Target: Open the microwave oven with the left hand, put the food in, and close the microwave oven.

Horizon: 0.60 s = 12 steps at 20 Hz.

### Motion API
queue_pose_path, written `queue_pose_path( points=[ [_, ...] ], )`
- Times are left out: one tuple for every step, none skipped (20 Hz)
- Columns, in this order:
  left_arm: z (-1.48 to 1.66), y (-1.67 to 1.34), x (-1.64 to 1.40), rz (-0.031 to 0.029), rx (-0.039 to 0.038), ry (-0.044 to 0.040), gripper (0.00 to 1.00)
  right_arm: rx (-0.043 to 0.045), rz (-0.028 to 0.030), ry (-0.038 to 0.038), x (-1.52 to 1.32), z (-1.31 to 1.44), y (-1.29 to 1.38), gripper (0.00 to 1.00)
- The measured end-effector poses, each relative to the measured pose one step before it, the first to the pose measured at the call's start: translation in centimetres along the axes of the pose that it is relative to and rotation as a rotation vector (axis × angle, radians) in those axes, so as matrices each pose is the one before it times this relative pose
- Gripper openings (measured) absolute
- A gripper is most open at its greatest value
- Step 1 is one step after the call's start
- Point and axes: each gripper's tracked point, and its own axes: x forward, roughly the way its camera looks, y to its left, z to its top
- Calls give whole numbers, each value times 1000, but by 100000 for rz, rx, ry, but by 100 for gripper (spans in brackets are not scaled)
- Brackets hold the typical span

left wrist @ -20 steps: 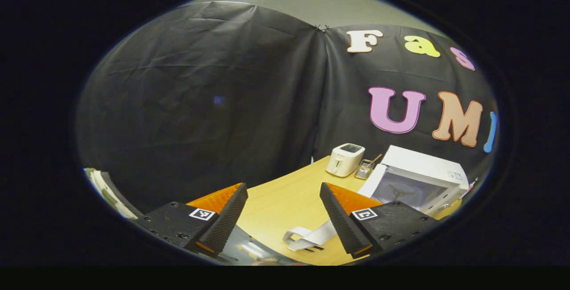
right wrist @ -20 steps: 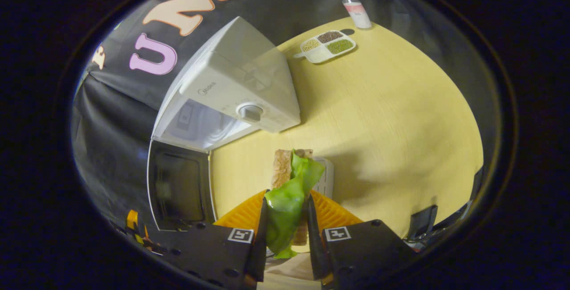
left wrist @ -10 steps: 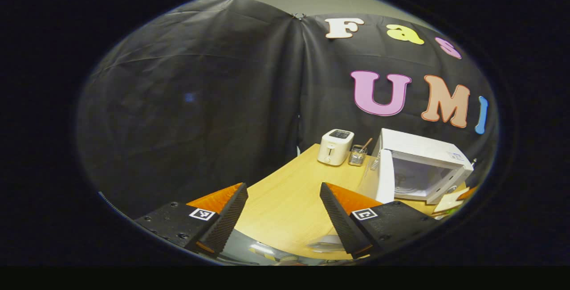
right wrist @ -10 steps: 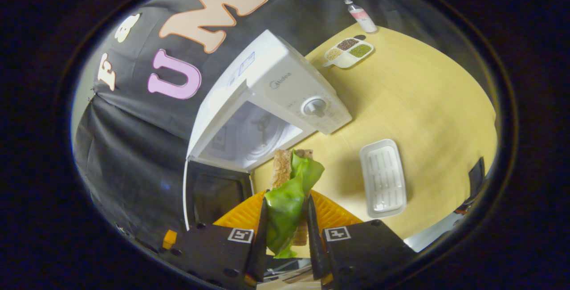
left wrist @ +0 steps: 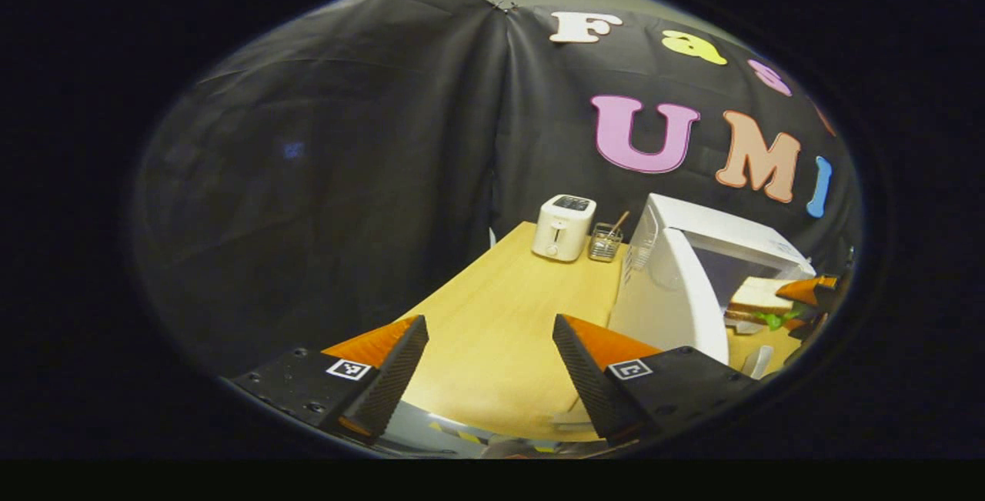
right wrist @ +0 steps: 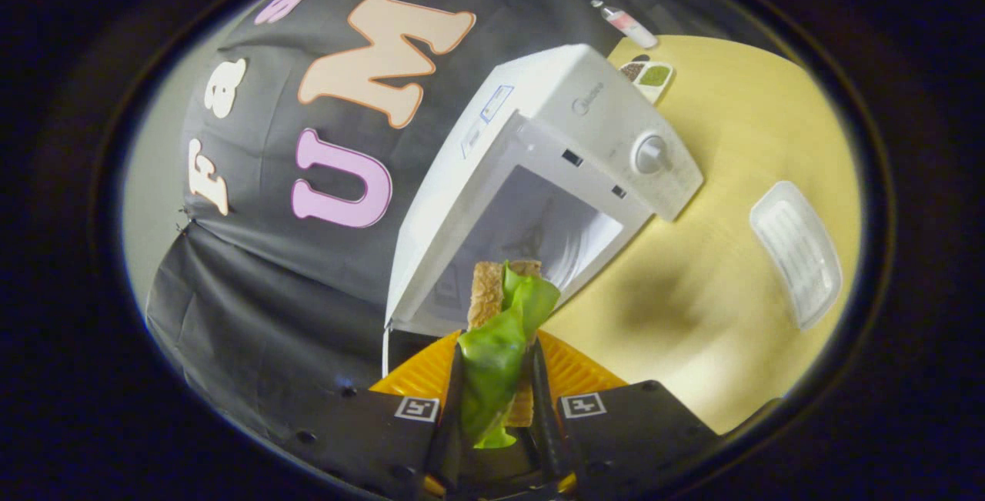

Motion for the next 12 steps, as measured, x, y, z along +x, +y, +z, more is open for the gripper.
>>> queue_pose_path(
  points=[
    [-227, 401, 346, -60, 261, 847, 95, 729, -643, -464, 1296, -246, 197, 43],
    [-172, 471, 330, 286, 512, 935, 96, 56, -1101, -1612, 1128, 56, 15, 43],
    [-259, 470, 321, 573, 810, 817, 96, -408, -1926, -2117, 1278, 193, -182, 42],
    [-105, 538, 237, 1009, 1015, 697, 96, -1037, -1697, -2364, 1321, 155, -128, 43],
    [-121, 556, 321, 889, 674, 359, 96, -1213, -1761, -2401, 1425, 223, -264, 43],
    [-99, 530, 141, 721, 454, 818, 96, -456, -1456, -2114, 1070, 194, -179, 43],
    [-189, 406, 232, 562, 238, 1035, 96, 274, -1248, -1716, 1184, 164, -143, 43],
    [-92, 431, 175, 641, 447, 684, 96, 748, -801, -2273, 982, 200, -1, 43],
    [-234, 521, 61, 644, 728, 730, 96, 459, -602, -2401, 1108, 288, 10, 43],
    [-223, 432, 88, 636, 981, 822, 96, 108, -946, -2232, 982, 164, -79, 43],
    [-253, 360, 85, 603, 708, 906, 96, -351, -1908, -1583, 924, 54, -185, 43],
    [-227, 159, 126, 280, 111, 622, 96, -1093, -1436, -1382, 831, 7, -165, 43]
  ],
)
